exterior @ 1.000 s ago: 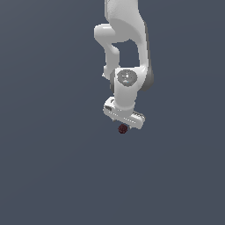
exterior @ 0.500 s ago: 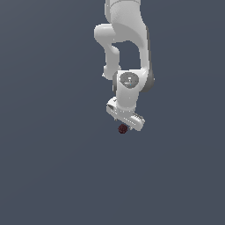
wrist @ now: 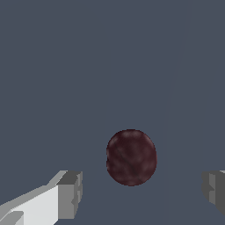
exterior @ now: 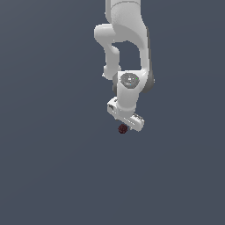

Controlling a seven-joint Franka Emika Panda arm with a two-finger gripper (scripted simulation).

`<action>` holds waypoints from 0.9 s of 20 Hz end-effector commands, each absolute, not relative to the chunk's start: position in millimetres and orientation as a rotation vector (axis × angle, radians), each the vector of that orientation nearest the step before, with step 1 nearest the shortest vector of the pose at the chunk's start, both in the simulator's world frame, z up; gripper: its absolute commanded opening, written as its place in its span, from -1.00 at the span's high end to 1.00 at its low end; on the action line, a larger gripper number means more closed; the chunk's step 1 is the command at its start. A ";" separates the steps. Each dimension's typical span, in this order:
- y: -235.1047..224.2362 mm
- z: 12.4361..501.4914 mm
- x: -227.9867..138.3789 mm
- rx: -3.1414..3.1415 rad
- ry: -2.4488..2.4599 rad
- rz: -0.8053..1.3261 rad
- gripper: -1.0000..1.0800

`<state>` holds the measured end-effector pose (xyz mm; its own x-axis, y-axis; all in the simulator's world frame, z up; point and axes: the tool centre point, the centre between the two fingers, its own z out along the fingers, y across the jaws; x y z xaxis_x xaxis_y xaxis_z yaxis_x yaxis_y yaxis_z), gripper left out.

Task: Pick up the object and move it to a goal position.

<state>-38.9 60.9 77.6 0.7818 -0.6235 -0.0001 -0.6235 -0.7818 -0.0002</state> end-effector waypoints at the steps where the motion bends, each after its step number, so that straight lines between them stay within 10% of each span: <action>1: 60.8 73.4 -39.2 -2.965 1.038 0.001 -0.92; 15: 60.7 28.4 -39.5 -2.963 1.044 0.000 -0.92; 16: 60.7 28.4 -39.5 -2.963 1.044 0.000 1.00; 18: 60.7 28.4 -39.5 -2.963 1.044 0.000 1.00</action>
<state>-39.6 61.2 29.1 0.7794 -0.6265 -0.0002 -0.6265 -0.7794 -0.0003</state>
